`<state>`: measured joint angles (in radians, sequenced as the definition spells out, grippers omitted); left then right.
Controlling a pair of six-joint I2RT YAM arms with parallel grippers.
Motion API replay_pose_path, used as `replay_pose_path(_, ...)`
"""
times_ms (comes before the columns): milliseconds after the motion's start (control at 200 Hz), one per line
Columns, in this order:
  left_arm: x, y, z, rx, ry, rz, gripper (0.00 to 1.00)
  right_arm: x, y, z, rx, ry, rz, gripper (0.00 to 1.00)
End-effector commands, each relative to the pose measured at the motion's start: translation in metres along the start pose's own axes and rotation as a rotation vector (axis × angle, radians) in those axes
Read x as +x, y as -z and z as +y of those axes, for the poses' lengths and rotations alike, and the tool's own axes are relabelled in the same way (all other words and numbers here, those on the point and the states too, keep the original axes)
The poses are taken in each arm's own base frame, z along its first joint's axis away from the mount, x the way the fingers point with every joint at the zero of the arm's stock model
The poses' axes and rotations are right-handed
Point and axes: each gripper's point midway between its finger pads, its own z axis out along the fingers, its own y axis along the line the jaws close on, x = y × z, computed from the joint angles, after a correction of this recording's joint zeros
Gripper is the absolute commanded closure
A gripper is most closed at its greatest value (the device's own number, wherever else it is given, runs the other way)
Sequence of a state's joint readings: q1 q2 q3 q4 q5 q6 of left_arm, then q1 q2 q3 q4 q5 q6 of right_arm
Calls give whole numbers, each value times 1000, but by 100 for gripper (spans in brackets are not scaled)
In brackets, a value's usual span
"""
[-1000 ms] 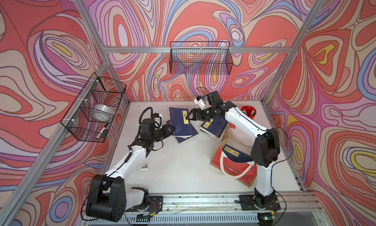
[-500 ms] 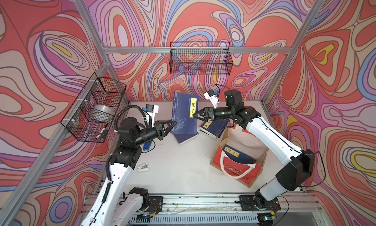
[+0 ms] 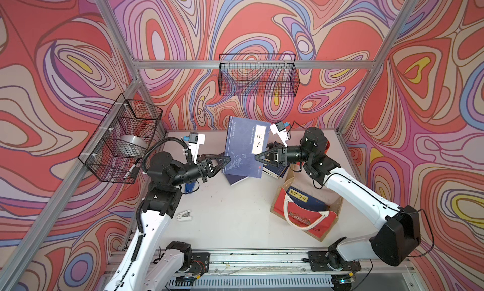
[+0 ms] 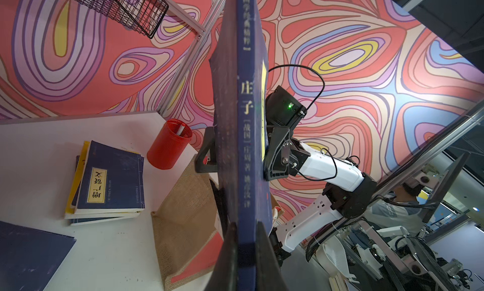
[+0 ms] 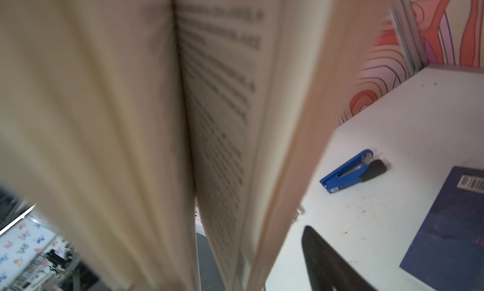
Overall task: Put the books into the canvas bag
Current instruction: Pick up the book from the book.
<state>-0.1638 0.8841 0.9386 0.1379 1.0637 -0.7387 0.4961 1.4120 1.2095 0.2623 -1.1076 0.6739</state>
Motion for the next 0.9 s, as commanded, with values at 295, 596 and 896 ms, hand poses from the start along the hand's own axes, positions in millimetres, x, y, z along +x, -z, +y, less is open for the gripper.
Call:
replay_pose_path(295, 4, -5, 19, -13, -15, -2, 100, -16, 2, 50, -86, 84, -30, 100)
replay_pose_path(596, 10, -8, -4, 97, -46, 141, 28, 17, 10, 47, 1, 59, 133, 100)
replay_pose_path(896, 29, -5, -24, 190, -52, 295, 20, 79, 21, 24, 124, -45, 368, 100)
